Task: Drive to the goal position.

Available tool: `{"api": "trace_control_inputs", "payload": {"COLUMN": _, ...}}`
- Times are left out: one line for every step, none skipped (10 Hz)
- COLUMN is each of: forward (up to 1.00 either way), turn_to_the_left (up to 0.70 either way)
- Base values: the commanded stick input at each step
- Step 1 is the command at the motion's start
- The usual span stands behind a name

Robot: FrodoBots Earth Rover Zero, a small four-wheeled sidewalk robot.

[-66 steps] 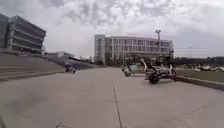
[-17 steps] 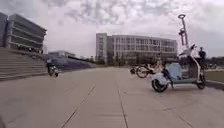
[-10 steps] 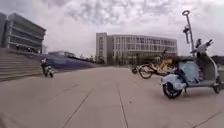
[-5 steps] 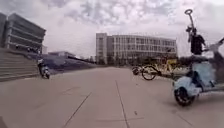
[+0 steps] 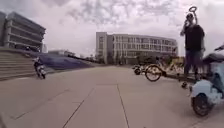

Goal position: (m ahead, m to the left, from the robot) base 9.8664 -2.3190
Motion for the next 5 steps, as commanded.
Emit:
{"api": "trace_control_inputs", "payload": {"forward": 0.14, "turn_to_the_left": 0.00}}
{"api": "trace_control_inputs", "payload": {"forward": 0.07, "turn_to_the_left": 0.00}}
{"api": "trace_control_inputs", "payload": {"forward": 0.06, "turn_to_the_left": 0.00}}
{"api": "trace_control_inputs", "payload": {"forward": 0.06, "turn_to_the_left": 0.00}}
{"api": "trace_control_inputs", "payload": {"forward": 0.06, "turn_to_the_left": 0.00}}
